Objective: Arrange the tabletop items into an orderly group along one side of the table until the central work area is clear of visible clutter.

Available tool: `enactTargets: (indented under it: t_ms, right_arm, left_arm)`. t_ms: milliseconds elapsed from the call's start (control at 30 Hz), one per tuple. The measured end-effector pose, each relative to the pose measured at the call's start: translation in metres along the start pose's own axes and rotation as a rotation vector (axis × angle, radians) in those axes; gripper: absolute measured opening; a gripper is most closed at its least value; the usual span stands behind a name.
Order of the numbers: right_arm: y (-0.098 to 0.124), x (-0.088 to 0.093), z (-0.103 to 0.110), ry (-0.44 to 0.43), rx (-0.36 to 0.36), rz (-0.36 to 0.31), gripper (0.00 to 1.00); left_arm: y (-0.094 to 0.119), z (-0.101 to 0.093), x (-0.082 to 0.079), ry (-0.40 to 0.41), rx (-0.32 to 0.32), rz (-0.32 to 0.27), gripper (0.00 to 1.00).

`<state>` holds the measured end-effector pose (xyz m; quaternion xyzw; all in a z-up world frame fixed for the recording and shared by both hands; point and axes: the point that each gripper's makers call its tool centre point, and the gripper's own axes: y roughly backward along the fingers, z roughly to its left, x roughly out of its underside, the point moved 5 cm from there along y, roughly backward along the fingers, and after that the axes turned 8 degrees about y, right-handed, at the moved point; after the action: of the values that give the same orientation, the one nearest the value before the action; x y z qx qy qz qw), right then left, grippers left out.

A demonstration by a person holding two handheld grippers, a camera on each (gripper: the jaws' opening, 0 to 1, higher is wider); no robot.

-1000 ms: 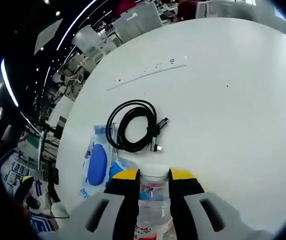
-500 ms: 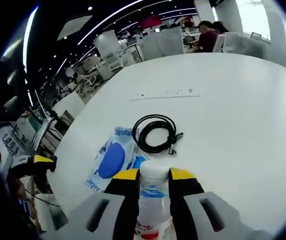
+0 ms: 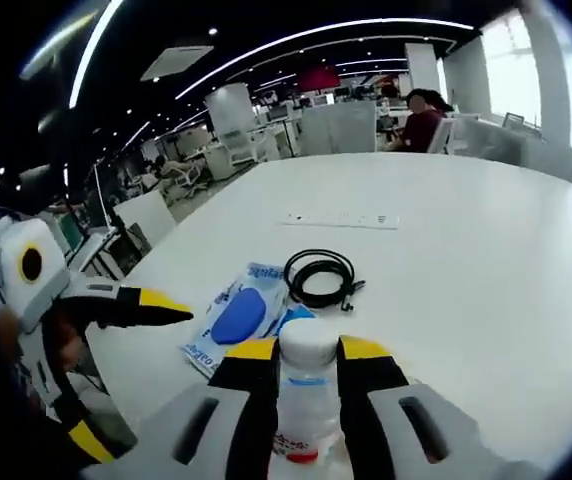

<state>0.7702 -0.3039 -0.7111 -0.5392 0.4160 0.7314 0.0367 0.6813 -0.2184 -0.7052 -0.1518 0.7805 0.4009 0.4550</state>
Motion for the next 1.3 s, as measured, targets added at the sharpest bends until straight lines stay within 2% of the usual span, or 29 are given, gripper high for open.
enactTargets:
  t_ms: [67, 133, 233, 300, 533, 667, 833, 1133, 1233, 1300]
  right_arm:
    - [0.005, 0.001, 0.003, 0.052, 0.001, -0.02, 0.16]
    - [0.013, 0.004, 0.008, 0.061, 0.001, -0.029, 0.17]
    - [0.022, 0.006, 0.012, 0.081, -0.001, -0.032, 0.17]
    - [0.028, 0.009, 0.013, 0.085, 0.004, -0.037, 0.17]
    - [0.042, 0.017, 0.018, 0.098, 0.016, -0.052, 0.17]
    - [0.052, 0.023, 0.027, 0.133, 0.02, -0.06, 0.17]
    - [0.06, 0.031, 0.034, 0.167, 0.031, -0.064, 0.17]
    - [0.069, 0.037, 0.041, 0.188, 0.046, -0.055, 0.18]
    - [0.071, 0.039, 0.044, 0.216, 0.037, -0.06, 0.18]
    - [0.072, 0.039, 0.042, 0.203, 0.025, -0.068, 0.18]
  left_arm:
    - [-0.008, -0.002, 0.0, -0.02, 0.017, 0.008, 0.88]
    - [-0.015, -0.004, 0.001, -0.043, 0.027, 0.017, 0.87]
    - [-0.019, -0.006, -0.002, -0.076, 0.033, -0.007, 0.83]
    - [-0.022, -0.008, -0.003, -0.064, 0.055, -0.017, 0.83]
    - [-0.031, -0.012, 0.002, -0.087, 0.076, 0.011, 0.83]
    - [-0.038, -0.019, 0.009, -0.151, 0.11, 0.043, 0.85]
    - [-0.044, -0.03, 0.014, -0.203, 0.136, 0.053, 0.86]
    - [-0.057, -0.036, 0.015, -0.276, 0.129, 0.078, 0.74]
    - [-0.057, -0.039, 0.014, -0.294, 0.146, 0.071, 0.69]
    - [-0.058, -0.04, 0.016, -0.3, 0.155, 0.08, 0.67]
